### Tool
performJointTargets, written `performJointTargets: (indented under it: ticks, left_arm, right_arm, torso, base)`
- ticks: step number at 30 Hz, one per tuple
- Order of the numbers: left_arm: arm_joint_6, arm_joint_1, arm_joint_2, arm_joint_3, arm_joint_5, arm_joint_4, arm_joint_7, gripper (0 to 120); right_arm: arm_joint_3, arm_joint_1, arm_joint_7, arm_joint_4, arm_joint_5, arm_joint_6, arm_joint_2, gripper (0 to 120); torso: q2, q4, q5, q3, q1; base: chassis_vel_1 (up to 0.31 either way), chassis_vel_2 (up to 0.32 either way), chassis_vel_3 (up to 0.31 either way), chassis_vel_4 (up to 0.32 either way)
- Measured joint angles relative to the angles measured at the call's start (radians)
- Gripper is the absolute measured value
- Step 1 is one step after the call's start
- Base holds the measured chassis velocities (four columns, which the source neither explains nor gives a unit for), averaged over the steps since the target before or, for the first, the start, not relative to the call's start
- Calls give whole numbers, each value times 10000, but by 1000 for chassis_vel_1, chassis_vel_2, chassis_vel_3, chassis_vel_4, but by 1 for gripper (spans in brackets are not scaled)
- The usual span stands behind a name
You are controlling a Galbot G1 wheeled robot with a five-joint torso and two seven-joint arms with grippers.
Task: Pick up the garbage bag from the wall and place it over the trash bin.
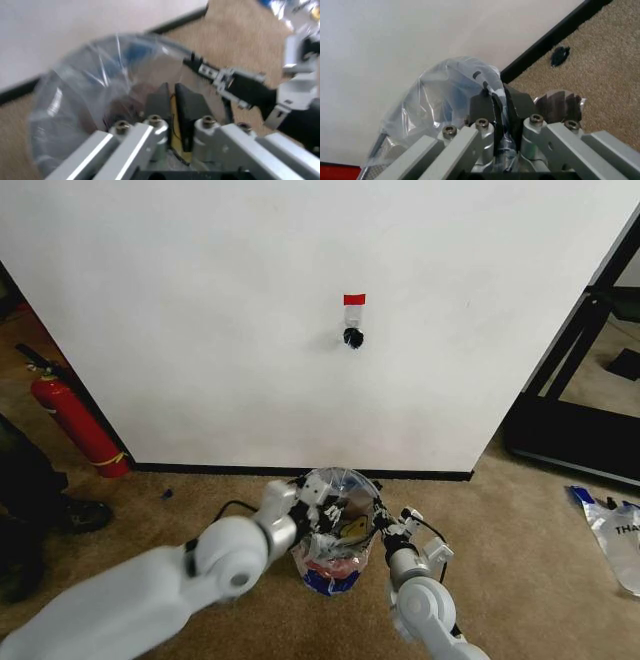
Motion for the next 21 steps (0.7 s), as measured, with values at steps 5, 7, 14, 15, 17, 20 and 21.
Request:
performJointTargets:
  ticks: [5, 7, 14, 15, 17, 20, 21]
  left_arm:
    - [616, -583, -609, 491, -528, 971, -505, 0]
    - [761, -809, -943, 743, -517, 1691, -637, 0]
    - [1098, -1113, -1694, 1325, -348, 3270, -789, 0]
    - [1112, -1115, -1769, 1384, -308, 3441, -811, 0]
    - [1127, -1067, -1947, 1448, -179, 3743, -842, 0]
    - [1138, -991, -2121, 1446, -99, 3963, -845, 0]
    - [1151, -932, -2295, 1446, -53, 4197, -845, 0]
  right_arm:
    - [-33, 4, -37, -38, -18, 16, -23, 1]
    - [-54, 10, -70, -37, -61, 34, -32, 1]
    - [-56, -1, -214, -44, -169, 122, -63, 1]
    - [-55, -7, -225, -46, -174, 129, -64, 1]
    - [-53, -27, -241, -46, -180, 136, -70, 1]
    - [-54, -33, -273, -46, -203, 138, -83, 1]
    - [-53, -29, -282, -53, -214, 144, -95, 1]
  torso:
    - [0, 1, 1, -1, 0]
    - [0, 1, 0, -1, 0]
    - [0, 1, 0, -1, 0]
    - [0, 1, 0, -1, 0]
    - [0, 2, 1, -1, 0]
    - [0, 2, 1, -2, 0]
    - [0, 2, 0, -2, 0]
  base:
    - [0, 0, 0, 0]
    - [0, 0, 0, 0]
    - [0, 0, 0, 0]
    - [0, 0, 0, 0]
    - [0, 0, 0, 0]
    - [0, 0, 0, 0]
    - [0, 0, 0, 0]
